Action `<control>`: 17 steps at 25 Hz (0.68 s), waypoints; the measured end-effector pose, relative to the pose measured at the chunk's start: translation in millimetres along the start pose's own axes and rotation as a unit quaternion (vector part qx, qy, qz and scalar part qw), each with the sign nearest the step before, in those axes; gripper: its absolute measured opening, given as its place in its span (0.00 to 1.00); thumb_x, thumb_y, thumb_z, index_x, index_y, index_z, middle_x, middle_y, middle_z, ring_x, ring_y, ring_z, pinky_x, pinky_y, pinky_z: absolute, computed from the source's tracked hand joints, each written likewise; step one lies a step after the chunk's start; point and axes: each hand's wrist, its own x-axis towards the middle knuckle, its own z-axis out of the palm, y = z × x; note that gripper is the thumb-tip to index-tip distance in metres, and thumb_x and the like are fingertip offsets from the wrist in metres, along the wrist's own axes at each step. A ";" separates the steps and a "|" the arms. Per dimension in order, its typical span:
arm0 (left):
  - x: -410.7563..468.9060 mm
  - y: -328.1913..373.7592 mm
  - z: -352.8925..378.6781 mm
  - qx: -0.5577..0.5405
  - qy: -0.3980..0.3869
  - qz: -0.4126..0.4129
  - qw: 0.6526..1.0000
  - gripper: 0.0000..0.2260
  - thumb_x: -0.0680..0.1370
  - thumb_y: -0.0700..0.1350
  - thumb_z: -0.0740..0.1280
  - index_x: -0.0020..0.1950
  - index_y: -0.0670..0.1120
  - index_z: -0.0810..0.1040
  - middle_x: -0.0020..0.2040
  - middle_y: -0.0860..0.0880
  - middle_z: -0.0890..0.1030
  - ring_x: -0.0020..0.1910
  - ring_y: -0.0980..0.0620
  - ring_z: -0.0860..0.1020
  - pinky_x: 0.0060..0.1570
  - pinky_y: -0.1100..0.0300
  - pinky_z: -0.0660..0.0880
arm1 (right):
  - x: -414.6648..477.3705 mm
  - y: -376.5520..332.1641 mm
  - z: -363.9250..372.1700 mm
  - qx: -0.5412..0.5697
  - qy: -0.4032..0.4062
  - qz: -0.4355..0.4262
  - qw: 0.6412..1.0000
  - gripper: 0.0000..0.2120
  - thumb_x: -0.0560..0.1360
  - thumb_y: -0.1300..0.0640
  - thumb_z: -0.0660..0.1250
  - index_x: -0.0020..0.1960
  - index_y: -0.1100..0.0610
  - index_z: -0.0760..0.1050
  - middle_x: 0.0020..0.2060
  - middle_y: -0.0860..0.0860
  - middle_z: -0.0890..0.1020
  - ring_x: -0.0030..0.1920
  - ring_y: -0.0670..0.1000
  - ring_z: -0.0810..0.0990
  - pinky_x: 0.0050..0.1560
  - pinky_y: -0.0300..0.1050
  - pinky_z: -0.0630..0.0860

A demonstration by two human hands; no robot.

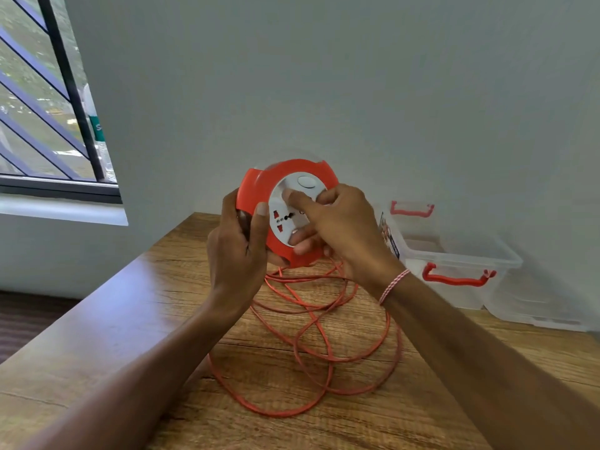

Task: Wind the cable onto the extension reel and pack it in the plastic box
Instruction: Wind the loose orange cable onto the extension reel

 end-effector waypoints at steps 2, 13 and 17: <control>2.9 -2.6 -1.2 -0.002 0.002 -0.020 1.000 0.15 0.84 0.62 0.57 0.65 0.55 0.70 0.40 0.50 0.81 0.36 0.50 0.84 0.34 0.42 0.83 | 4.6 -5.5 -14.9 -0.117 -0.016 -0.078 0.990 0.18 0.74 0.37 0.73 0.46 0.52 0.77 0.33 0.47 0.87 0.31 0.48 0.86 0.32 0.40 0.76; 10.0 2.3 -6.8 -0.057 -0.033 -0.052 0.996 0.08 0.82 0.62 0.58 0.59 0.63 0.71 0.45 0.59 0.84 0.41 0.56 0.86 0.37 0.55 0.85 | 6.1 -2.8 -28.4 -0.558 0.063 -0.461 0.687 0.30 0.71 0.34 0.74 0.68 0.48 0.79 0.39 0.52 0.88 0.28 0.53 0.83 0.34 0.39 0.61; 6.7 -0.3 -5.6 -0.040 -0.027 -0.006 0.999 0.16 0.85 0.61 0.58 0.66 0.53 0.72 0.43 0.54 0.82 0.35 0.54 0.85 0.31 0.56 0.83 | 5.3 2.9 -20.3 -0.478 0.083 -0.417 0.768 0.31 0.70 0.31 0.72 0.63 0.51 0.79 0.37 0.54 0.86 0.30 0.54 0.83 0.33 0.39 0.67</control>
